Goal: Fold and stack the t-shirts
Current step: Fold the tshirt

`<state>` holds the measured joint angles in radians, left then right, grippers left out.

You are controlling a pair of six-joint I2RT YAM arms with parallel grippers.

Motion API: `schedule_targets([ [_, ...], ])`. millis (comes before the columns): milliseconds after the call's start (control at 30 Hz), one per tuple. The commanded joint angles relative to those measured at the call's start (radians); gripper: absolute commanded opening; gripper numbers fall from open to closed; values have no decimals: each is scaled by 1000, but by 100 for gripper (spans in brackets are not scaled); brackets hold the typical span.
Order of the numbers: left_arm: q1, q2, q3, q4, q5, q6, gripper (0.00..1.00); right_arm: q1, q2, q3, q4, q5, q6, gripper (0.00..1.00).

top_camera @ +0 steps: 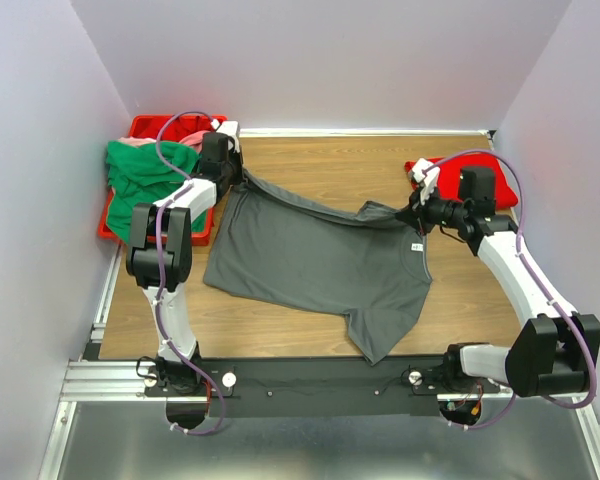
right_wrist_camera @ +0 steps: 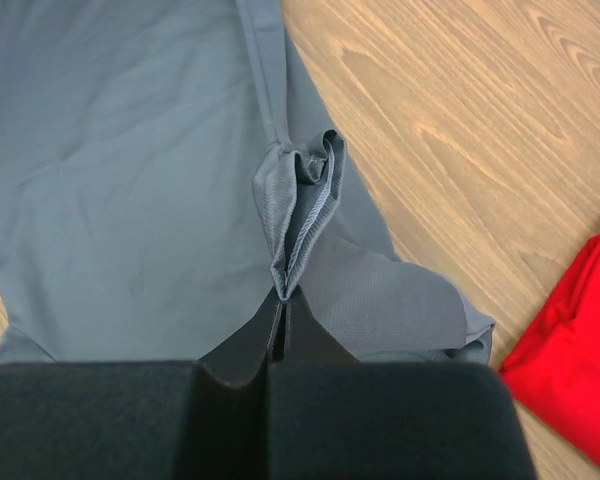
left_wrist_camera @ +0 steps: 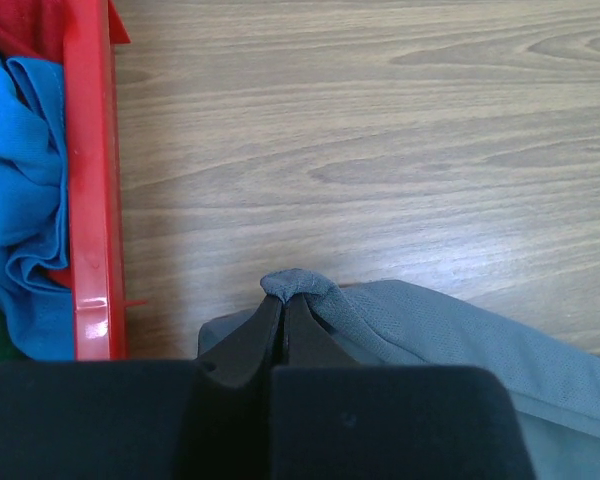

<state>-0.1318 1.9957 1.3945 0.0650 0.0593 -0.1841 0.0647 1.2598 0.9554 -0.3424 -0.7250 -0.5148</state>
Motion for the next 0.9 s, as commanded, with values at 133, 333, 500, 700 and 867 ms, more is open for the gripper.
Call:
schedule_targets([
  [133,9,-64,-34,19,-23,17,0,6,-22,-41,-9,18,-34,1],
  [333,12,-78,-48,22,-19,18,0,4,-40,-67,-12,10,-47,1],
  [500,12,-89,-58,22,-16,20,0,6,-46,-78,-24,-10,-59,1],
  [700,14,-132,-104,35,-29,14,2,6,-60,-98,-41,-13,-82,1],
  [867,14,-225,-143,65,8,6,25,6,-68,-122,-55,-8,-105,2],
])
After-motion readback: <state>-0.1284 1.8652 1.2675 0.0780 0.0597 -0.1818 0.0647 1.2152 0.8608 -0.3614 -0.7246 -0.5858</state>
